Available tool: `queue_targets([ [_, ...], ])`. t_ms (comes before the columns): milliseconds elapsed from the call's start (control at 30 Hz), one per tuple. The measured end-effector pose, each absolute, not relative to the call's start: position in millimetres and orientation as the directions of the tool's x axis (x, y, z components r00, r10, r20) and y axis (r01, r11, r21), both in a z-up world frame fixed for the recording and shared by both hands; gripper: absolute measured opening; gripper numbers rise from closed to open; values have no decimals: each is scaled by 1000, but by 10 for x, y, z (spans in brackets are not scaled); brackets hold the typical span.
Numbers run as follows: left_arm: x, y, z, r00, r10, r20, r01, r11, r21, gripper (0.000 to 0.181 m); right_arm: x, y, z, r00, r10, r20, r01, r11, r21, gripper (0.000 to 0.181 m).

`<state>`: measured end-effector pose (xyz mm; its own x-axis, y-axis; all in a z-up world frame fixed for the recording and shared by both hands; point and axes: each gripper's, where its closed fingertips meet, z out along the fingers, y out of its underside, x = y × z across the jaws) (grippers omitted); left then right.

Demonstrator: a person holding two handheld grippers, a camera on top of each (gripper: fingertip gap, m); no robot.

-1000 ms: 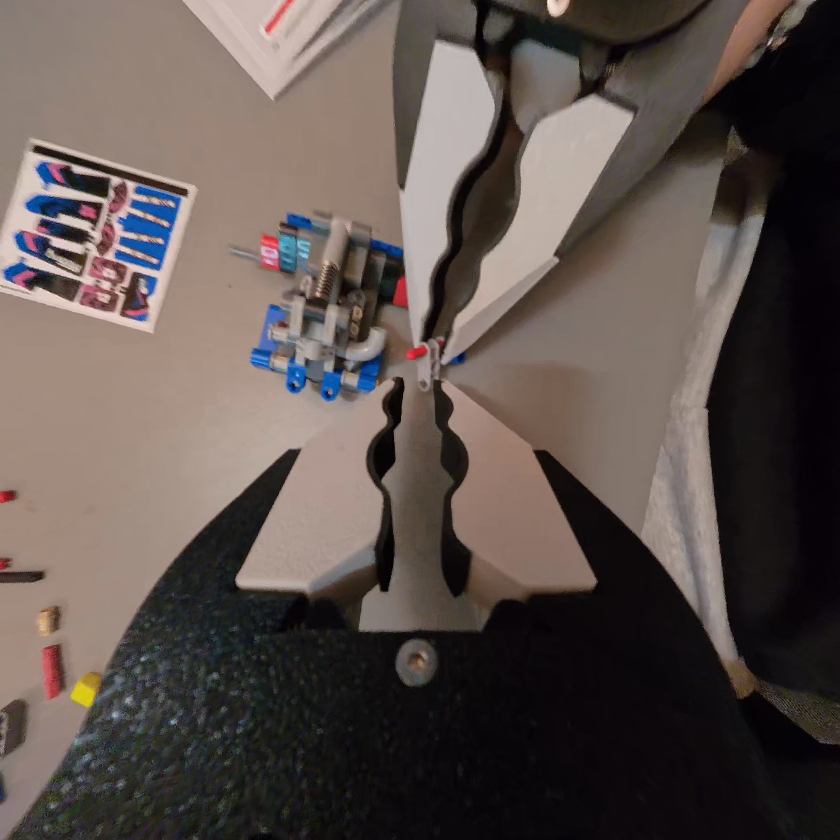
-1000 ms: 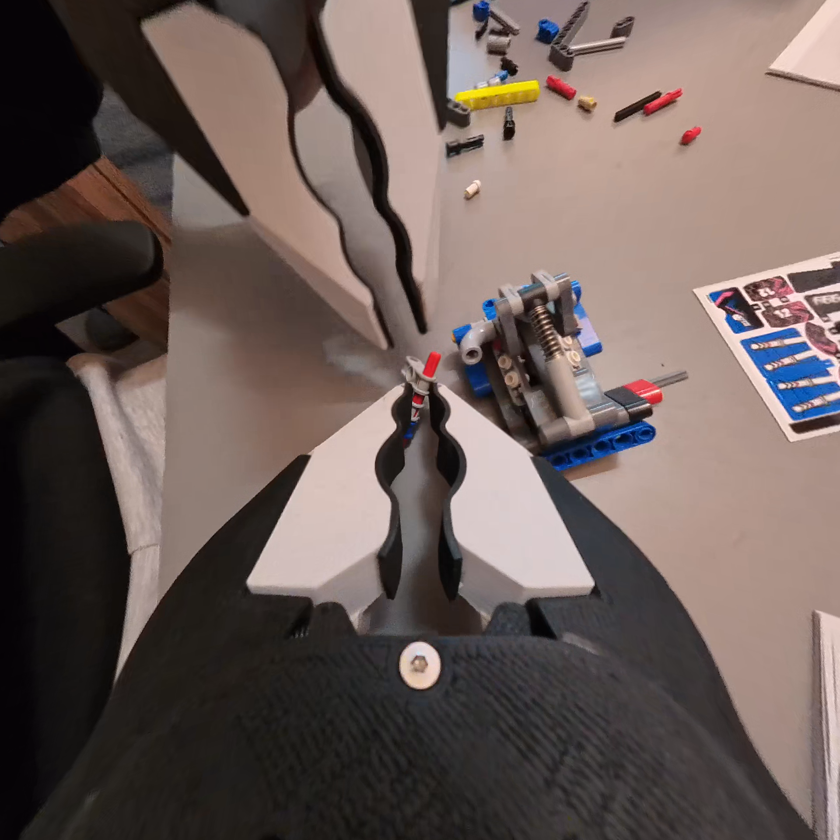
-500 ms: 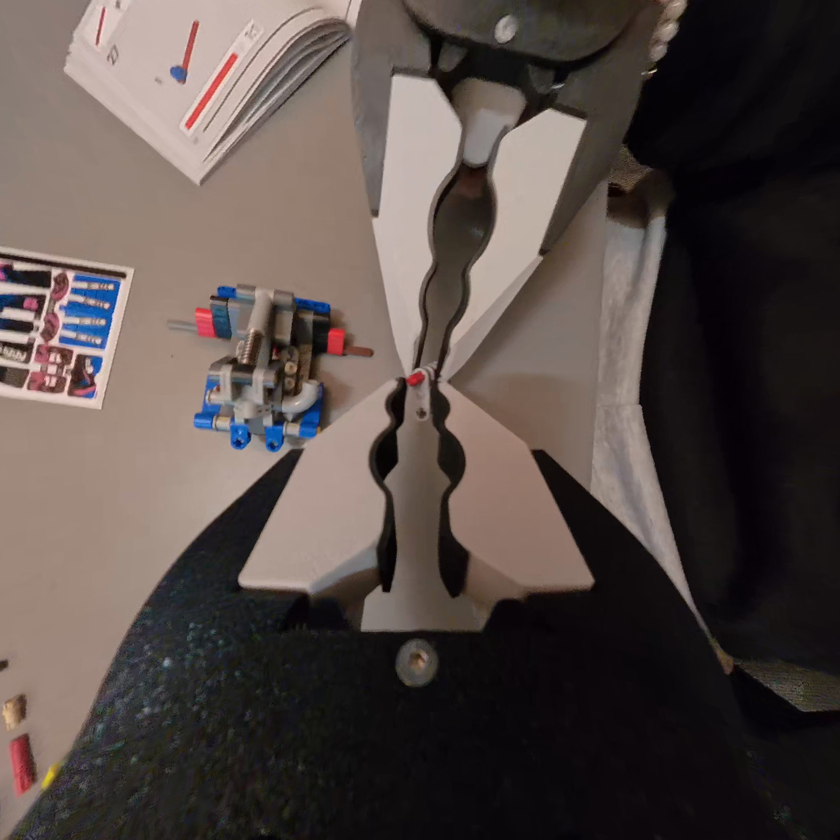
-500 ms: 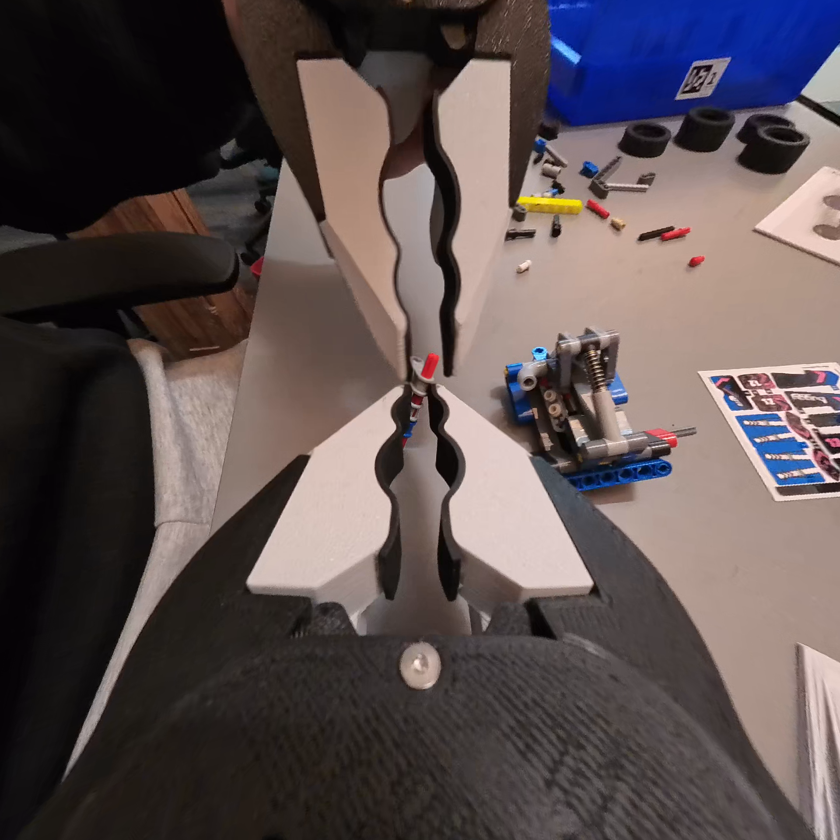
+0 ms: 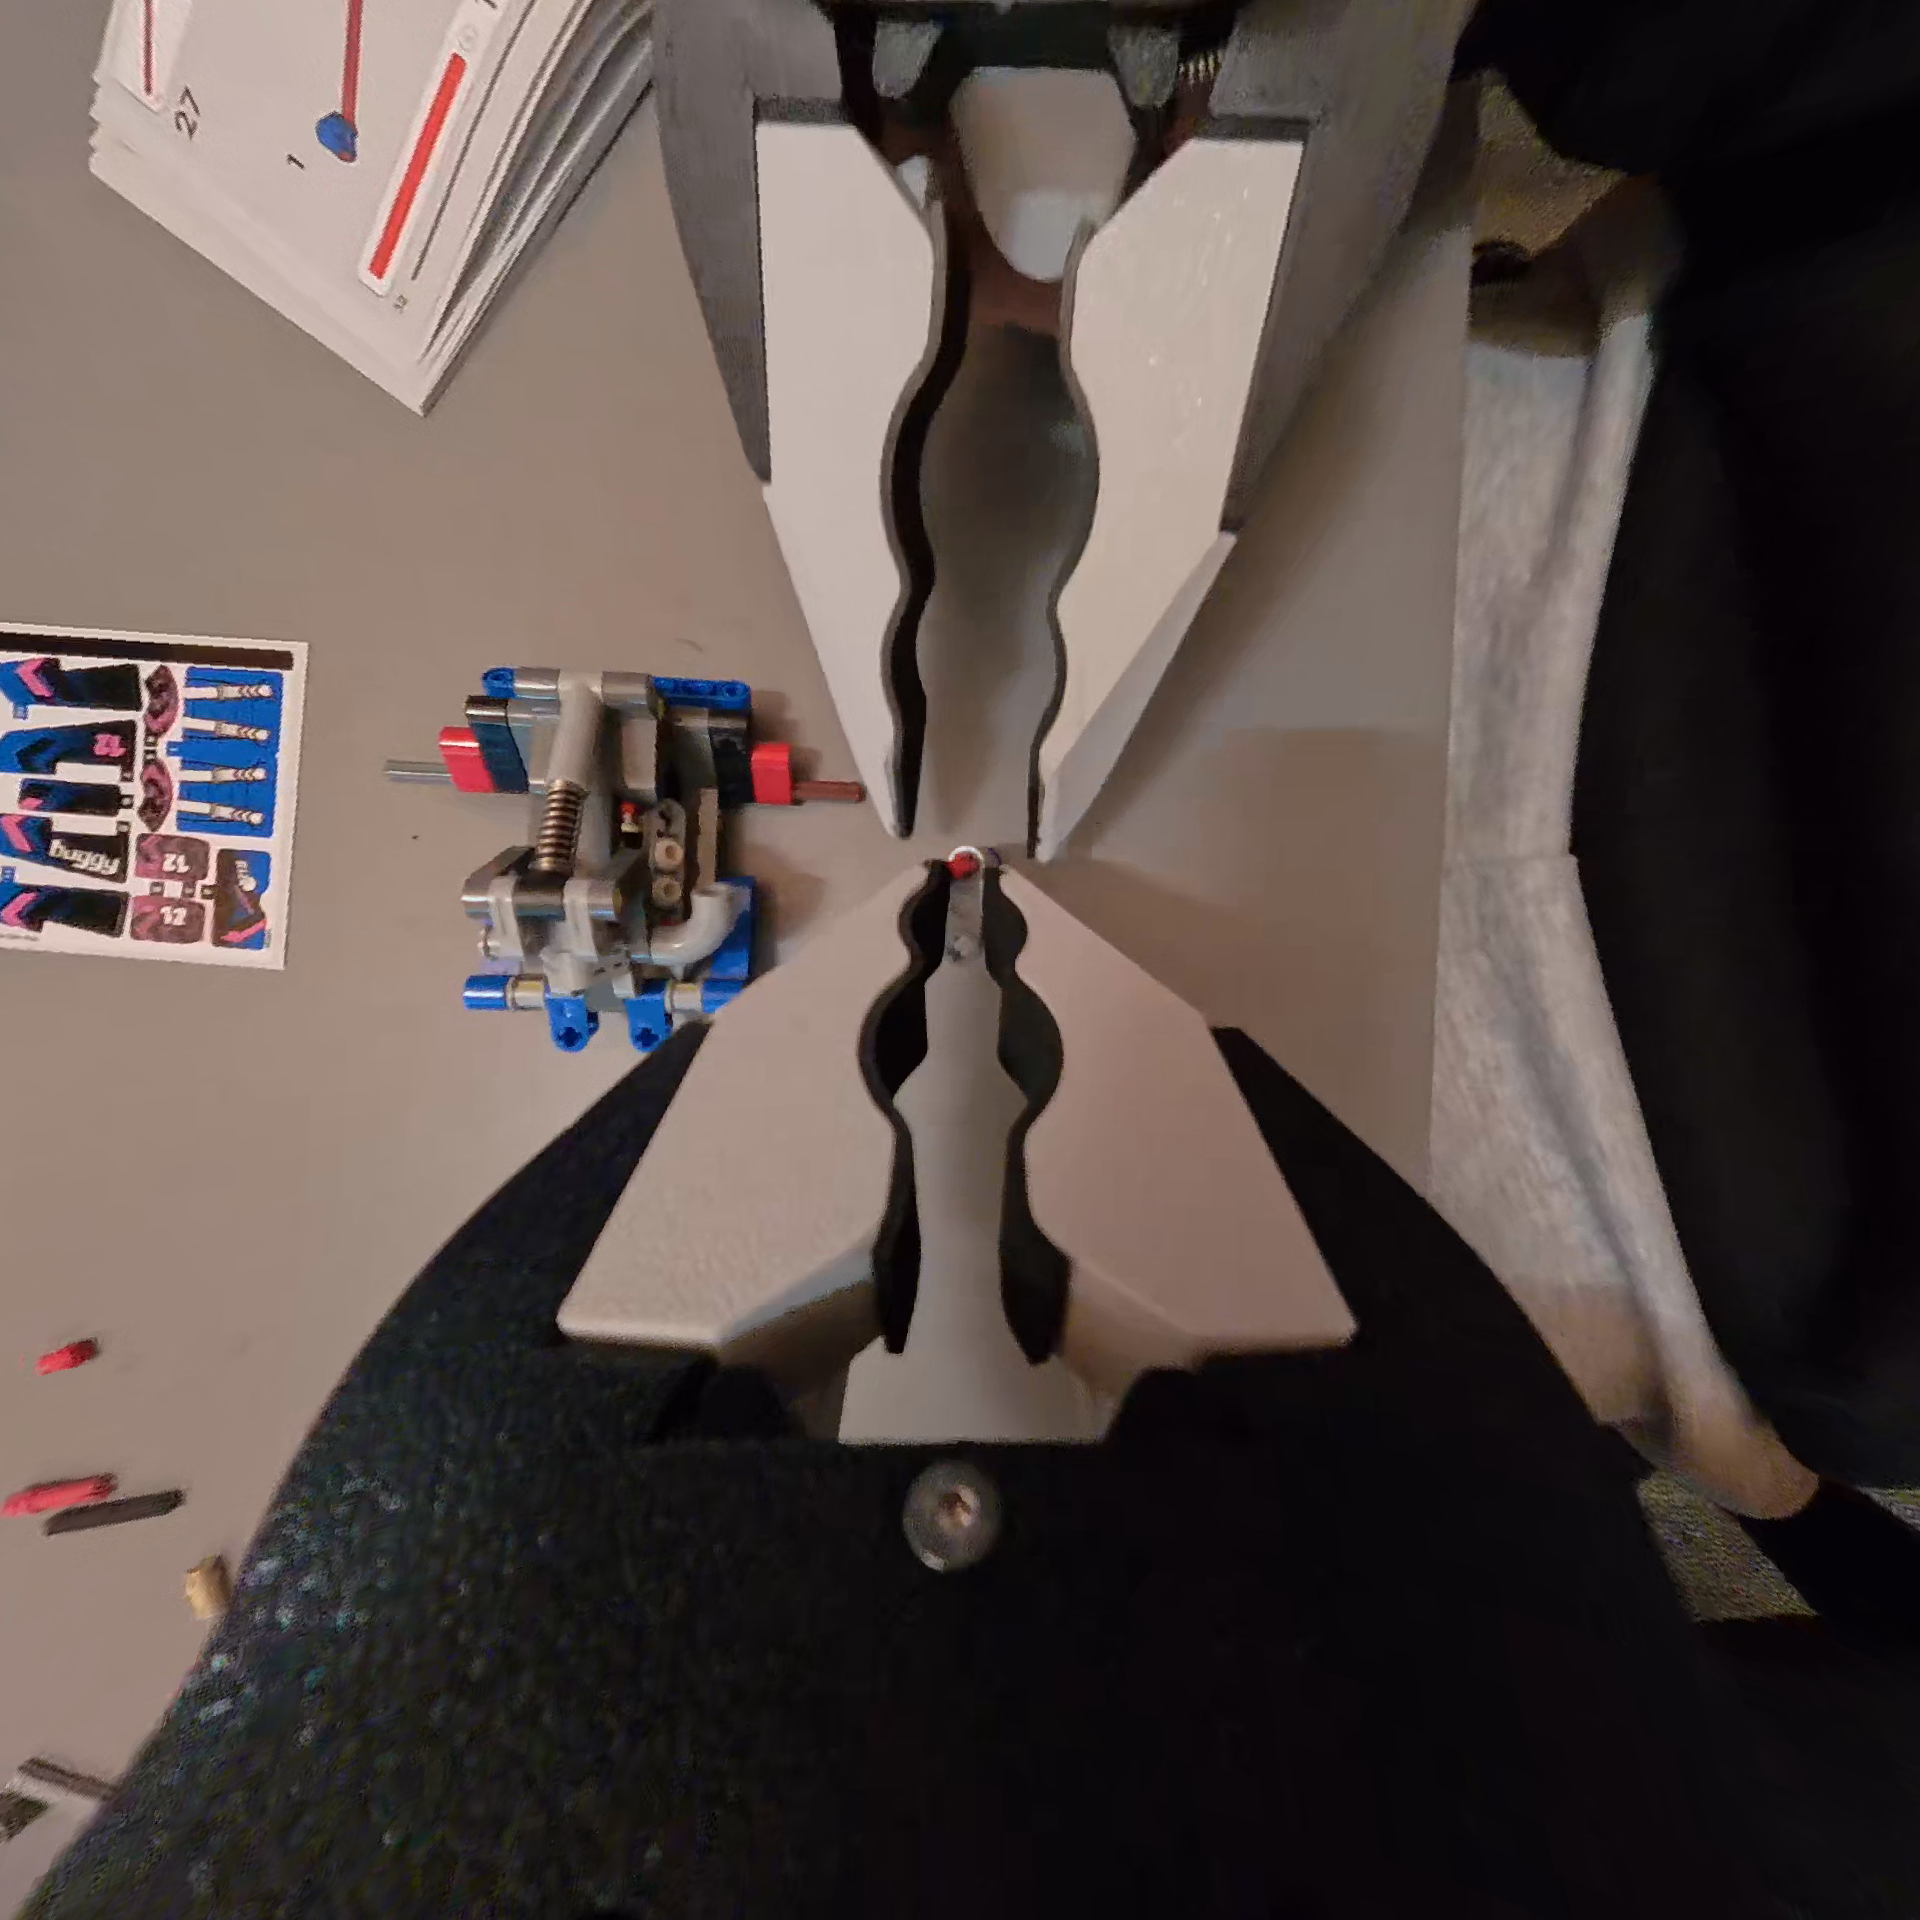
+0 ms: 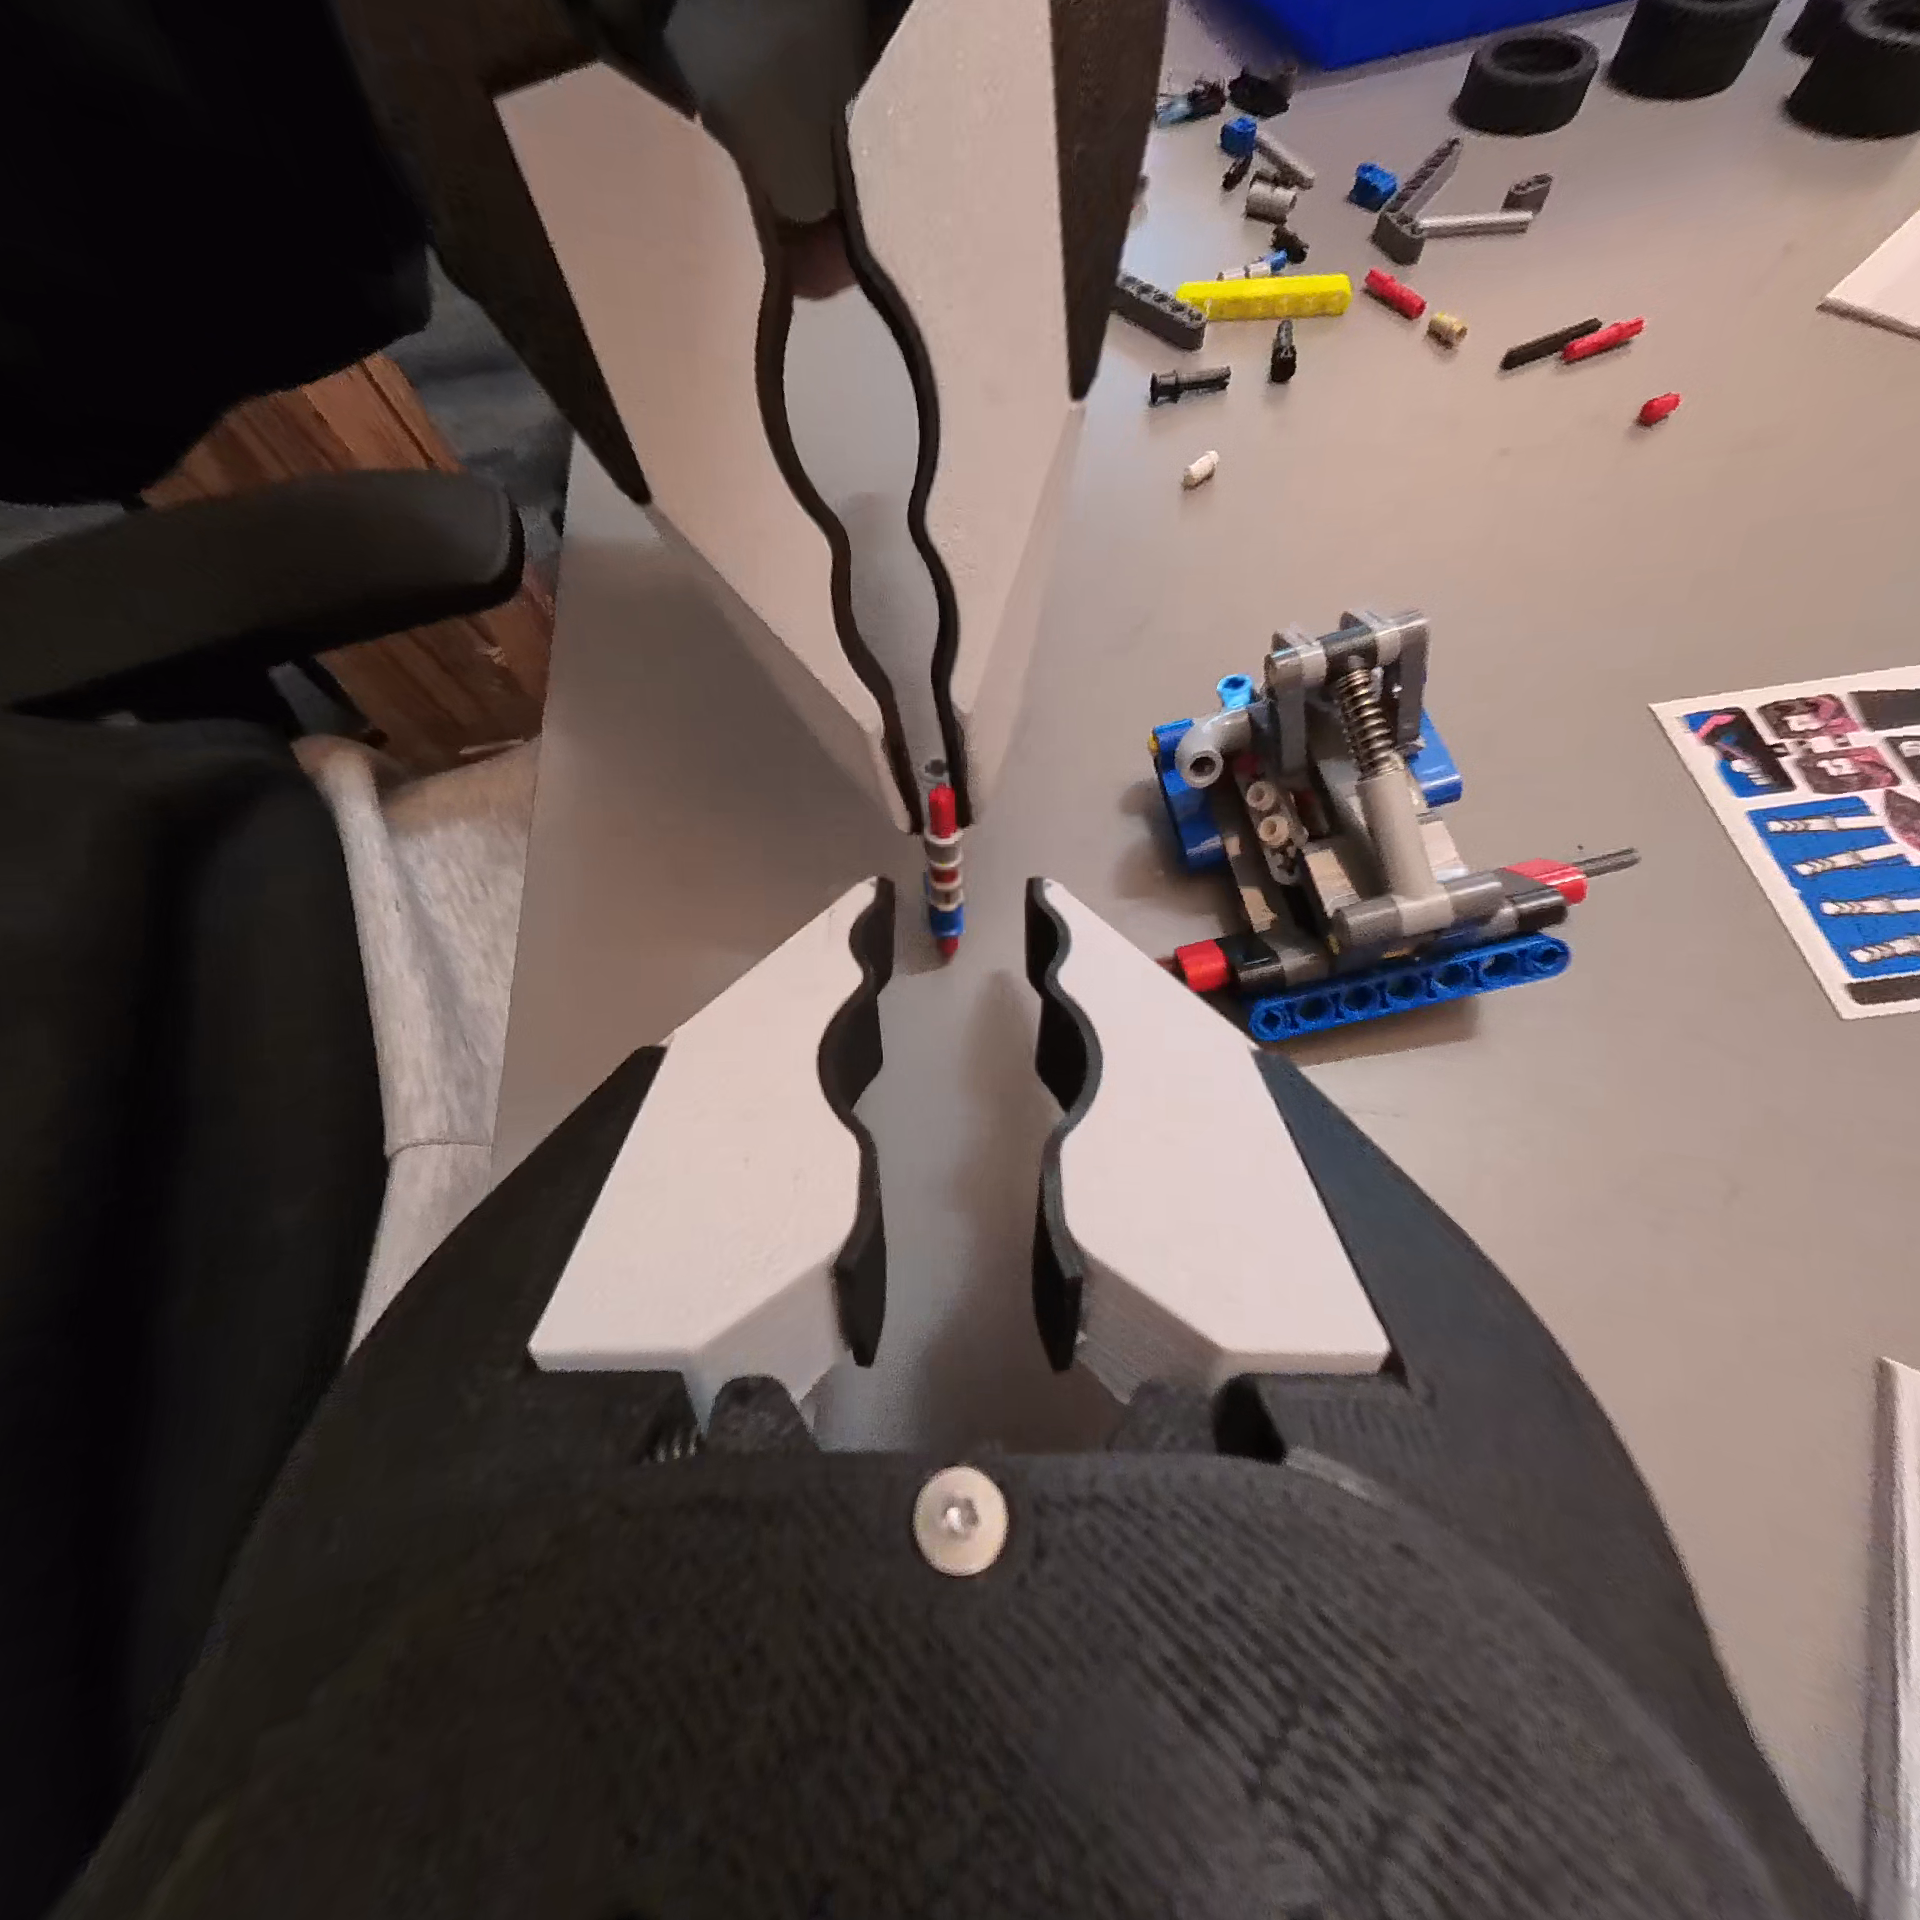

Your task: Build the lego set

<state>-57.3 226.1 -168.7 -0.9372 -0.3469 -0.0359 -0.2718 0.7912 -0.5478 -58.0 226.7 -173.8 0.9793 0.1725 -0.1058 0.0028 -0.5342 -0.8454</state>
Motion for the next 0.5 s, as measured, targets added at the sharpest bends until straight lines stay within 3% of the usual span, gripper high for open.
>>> queue_targets([
  [133, -579, 2217, -1686, -943, -327, -54, -252, 813, -524, 3, -639, 2295, -1889, 975, 205, -82, 59, -602, -796, 6],
  [500, -551, 2228, -1714, -924, -383, -15, -346, 851, -394, 4, -619, 2284, -1916, 983, 161, -92, 27, -616, -787, 6],
])
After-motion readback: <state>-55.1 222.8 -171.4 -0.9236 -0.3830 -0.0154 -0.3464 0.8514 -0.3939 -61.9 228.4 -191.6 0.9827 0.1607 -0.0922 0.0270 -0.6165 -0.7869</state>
